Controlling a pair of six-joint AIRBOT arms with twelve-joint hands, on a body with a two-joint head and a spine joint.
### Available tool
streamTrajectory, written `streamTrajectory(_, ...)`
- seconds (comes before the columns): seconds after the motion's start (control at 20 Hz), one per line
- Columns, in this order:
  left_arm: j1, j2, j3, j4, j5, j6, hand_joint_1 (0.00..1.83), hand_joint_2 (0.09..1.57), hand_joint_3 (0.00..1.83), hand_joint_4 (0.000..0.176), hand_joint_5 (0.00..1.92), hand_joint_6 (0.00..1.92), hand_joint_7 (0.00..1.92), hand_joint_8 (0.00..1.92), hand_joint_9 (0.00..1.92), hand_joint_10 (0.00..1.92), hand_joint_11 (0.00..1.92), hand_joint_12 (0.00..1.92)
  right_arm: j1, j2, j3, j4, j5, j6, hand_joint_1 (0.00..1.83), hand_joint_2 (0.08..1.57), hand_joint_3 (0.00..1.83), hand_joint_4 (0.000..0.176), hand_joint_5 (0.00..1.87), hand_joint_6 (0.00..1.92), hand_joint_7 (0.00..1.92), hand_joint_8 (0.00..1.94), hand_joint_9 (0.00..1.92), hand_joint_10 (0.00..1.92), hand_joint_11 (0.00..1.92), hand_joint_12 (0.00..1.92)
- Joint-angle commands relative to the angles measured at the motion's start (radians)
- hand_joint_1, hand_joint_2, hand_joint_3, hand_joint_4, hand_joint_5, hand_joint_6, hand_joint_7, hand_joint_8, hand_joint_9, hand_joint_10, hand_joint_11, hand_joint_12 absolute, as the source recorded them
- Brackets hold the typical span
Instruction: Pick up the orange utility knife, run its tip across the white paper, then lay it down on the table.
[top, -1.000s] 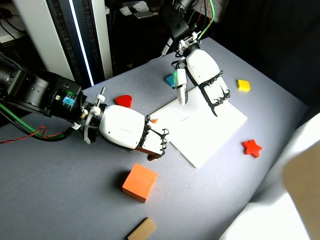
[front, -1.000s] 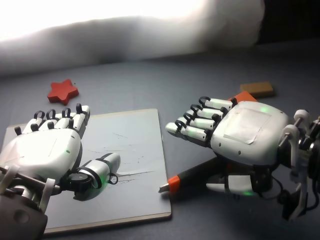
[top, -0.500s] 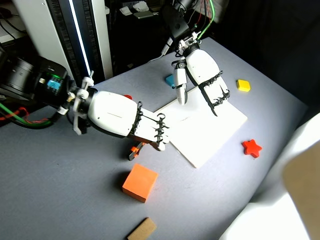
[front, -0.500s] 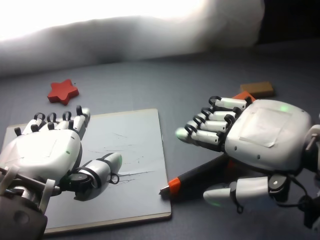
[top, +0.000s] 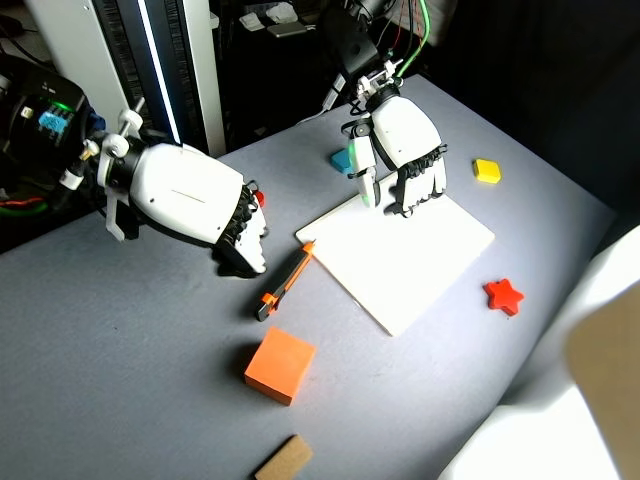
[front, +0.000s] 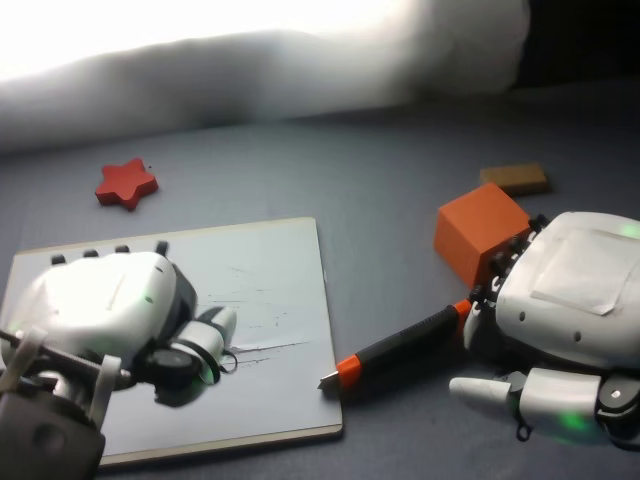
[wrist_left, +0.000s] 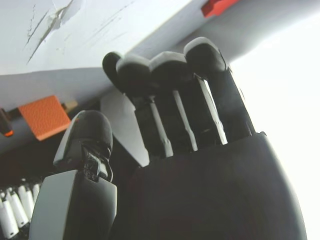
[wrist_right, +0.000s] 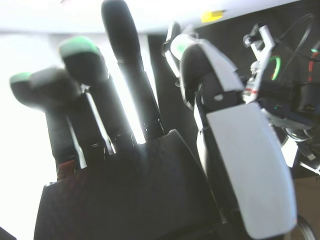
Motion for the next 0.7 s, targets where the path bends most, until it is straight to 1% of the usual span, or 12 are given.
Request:
streamTrajectory(0.0, -0.017, 0.022, -0.009, 0.078, -0.056, -0.006, 0.34, 1.53, 0.02, 0.0, 1.13, 1.9, 1.26, 1.92, 1.3, 1.92, 1.22, 1.92, 0.01, 0.011, -0.009, -0.009, 0.1, 0.017, 0.37, 1.53, 0.0, 0.142, 1.28, 1.91, 1.45, 1.94, 1.47, 1.92, 1.4, 1.92)
streamTrajectory(0.05, -0.024, 0.031, -0.018, 0.078, -0.05, -0.005, 0.37, 1.56, 0.01, 0.0, 1.15, 1.92, 1.28, 1.92, 1.31, 1.92, 1.23, 1.92, 0.01, 0.017, -0.013, -0.009, 0.104, 0.017, 0.58, 1.5, 0.0, 0.169, 1.33, 1.92, 1.46, 1.94, 1.51, 1.92, 1.44, 1.92)
streamTrajectory(0.1, -0.034, 0.04, -0.027, 0.078, -0.047, -0.004, 0.43, 1.55, 0.0, 0.019, 1.18, 1.92, 1.31, 1.92, 1.33, 1.92, 1.25, 1.92, 0.01, 0.022, -0.015, -0.009, 0.116, 0.017, 0.69, 1.47, 0.0, 0.175, 1.33, 1.92, 1.44, 1.94, 1.49, 1.92, 1.44, 1.92)
streamTrajectory(0.15, -0.049, 0.047, -0.032, 0.077, -0.047, 0.0, 0.5, 1.53, 0.0, 0.145, 1.19, 1.92, 1.31, 1.92, 1.33, 1.92, 1.25, 1.92, 0.011, 0.029, -0.016, -0.009, 0.126, 0.017, 0.75, 1.45, 0.0, 0.176, 1.32, 1.92, 1.43, 1.94, 1.46, 1.92, 1.44, 1.92)
streamTrajectory(0.2, -0.062, 0.05, -0.035, 0.077, -0.046, 0.008, 0.52, 1.53, 0.0, 0.17, 1.18, 1.92, 1.31, 1.92, 1.33, 1.92, 1.25, 1.92, 0.012, 0.033, -0.016, -0.009, 0.13, 0.018, 0.76, 1.45, 0.0, 0.176, 1.32, 1.92, 1.43, 1.94, 1.46, 1.92, 1.43, 1.92)
streamTrajectory(0.25, -0.076, 0.051, -0.036, 0.077, -0.04, 0.016, 0.52, 1.53, 0.0, 0.175, 1.16, 1.92, 1.29, 1.92, 1.32, 1.92, 1.25, 1.92, 0.012, 0.038, -0.016, -0.009, 0.137, 0.023, 0.77, 1.45, 0.0, 0.176, 1.32, 1.92, 1.43, 1.94, 1.46, 1.92, 1.42, 1.92)
streamTrajectory(0.3, -0.085, 0.051, -0.037, 0.077, -0.033, 0.018, 0.52, 1.53, 0.0, 0.176, 1.16, 1.92, 1.28, 1.92, 1.32, 1.92, 1.26, 1.92, 0.012, 0.048, -0.02, -0.018, 0.137, 0.047, 0.77, 1.45, 0.0, 0.176, 1.3, 1.92, 1.42, 1.94, 1.45, 1.92, 1.41, 1.92)
streamTrajectory(0.35, -0.093, 0.051, -0.036, 0.077, -0.027, 0.019, 0.51, 1.53, 0.0, 0.176, 1.15, 1.92, 1.28, 1.92, 1.32, 1.92, 1.26, 1.92, 0.01, 0.072, -0.024, -0.08, 0.118, 0.137, 0.77, 1.45, 0.0, 0.176, 1.29, 1.92, 1.41, 1.94, 1.45, 1.92, 1.41, 1.92)
streamTrajectory(0.45, -0.092, 0.051, -0.035, 0.077, -0.027, 0.019, 0.5, 1.53, 0.0, 0.176, 1.14, 1.92, 1.25, 1.92, 1.28, 1.92, 1.24, 1.92, 0.005, 0.075, -0.022, -0.08, 0.144, 0.147, 0.77, 1.44, 0.0, 0.176, 1.28, 1.92, 1.39, 1.94, 1.42, 1.92, 1.38, 1.92)
streamTrajectory(0.5, -0.089, 0.053, -0.034, 0.077, -0.027, 0.013, 0.53, 1.53, 0.0, 0.176, 1.15, 1.92, 1.26, 1.92, 1.3, 1.92, 1.24, 1.92, -0.001, 0.076, -0.02, -0.08, 0.169, 0.144, 0.77, 1.43, 0.0, 0.176, 1.27, 1.92, 1.39, 1.94, 1.41, 1.92, 1.36, 1.92)
streamTrajectory(0.65, -0.083, 0.063, -0.032, 0.078, -0.027, 0.009, 0.51, 1.52, 0.0, 0.176, 1.14, 1.92, 1.26, 1.92, 1.29, 1.92, 1.23, 1.92, -0.021, 0.087, -0.019, -0.08, 0.202, 0.14, 0.77, 1.44, 0.0, 0.176, 1.27, 1.92, 1.39, 1.94, 1.42, 1.92, 1.36, 1.92)
